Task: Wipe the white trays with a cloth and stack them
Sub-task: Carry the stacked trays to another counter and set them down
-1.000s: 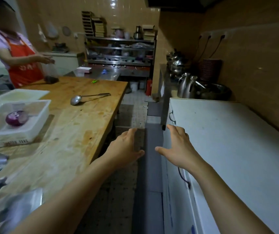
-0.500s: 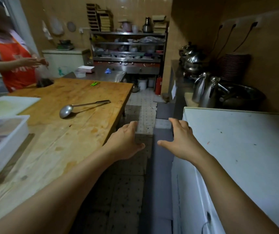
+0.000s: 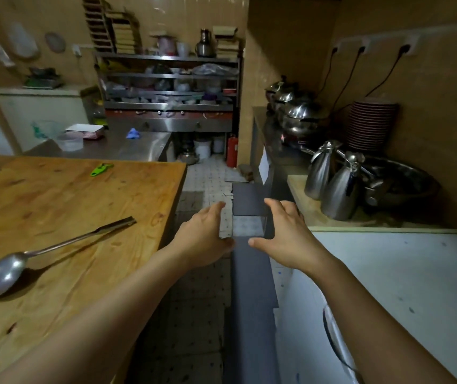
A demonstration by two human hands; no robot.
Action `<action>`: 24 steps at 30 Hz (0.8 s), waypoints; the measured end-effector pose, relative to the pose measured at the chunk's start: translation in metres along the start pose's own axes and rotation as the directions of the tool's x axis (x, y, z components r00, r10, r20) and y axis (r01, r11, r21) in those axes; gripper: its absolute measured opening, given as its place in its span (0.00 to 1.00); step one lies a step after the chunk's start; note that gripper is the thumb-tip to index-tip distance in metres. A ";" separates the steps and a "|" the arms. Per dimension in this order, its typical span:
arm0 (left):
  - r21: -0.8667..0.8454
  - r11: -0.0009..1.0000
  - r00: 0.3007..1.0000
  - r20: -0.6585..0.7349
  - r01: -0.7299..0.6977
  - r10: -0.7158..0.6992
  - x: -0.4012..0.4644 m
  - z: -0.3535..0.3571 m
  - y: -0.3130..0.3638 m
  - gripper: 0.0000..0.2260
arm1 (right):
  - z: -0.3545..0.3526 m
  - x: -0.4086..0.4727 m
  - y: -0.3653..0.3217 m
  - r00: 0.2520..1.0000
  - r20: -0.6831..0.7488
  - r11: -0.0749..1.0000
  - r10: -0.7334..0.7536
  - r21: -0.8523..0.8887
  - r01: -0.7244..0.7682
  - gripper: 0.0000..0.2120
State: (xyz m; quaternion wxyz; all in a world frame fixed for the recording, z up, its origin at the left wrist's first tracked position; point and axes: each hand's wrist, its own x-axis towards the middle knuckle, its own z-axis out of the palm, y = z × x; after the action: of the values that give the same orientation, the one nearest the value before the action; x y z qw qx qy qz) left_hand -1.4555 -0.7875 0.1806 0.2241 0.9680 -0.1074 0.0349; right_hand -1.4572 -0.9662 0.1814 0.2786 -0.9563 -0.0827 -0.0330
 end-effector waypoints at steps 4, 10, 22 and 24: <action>0.000 1.000 1.000 0.004 0.012 -0.012 0.082 -0.002 -0.023 0.33 | 0.007 0.092 0.016 1.000 0.012 1.000 -0.024 0.000 0.024 0.40; -0.006 0.995 0.995 0.036 0.095 -0.095 0.203 -0.003 -0.048 0.32 | 0.010 0.232 0.041 0.997 0.063 0.999 -0.048 0.001 0.048 0.43; -0.048 0.970 0.971 -0.008 0.236 -0.237 0.420 -0.025 -0.126 0.35 | 0.028 0.487 0.051 0.982 0.146 0.992 -0.119 -0.028 0.124 0.43; -0.061 0.970 0.971 -0.011 0.236 -0.237 0.457 -0.025 -0.149 0.35 | 0.038 0.528 0.050 0.982 0.148 0.990 -0.121 -0.049 0.130 0.43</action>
State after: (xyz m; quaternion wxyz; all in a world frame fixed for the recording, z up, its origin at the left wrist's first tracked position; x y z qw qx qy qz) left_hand -0.9770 -0.7339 0.1928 0.2561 0.9665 0.0098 0.0134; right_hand -0.9281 -0.9131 0.1807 0.2412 -0.9568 -0.1617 0.0165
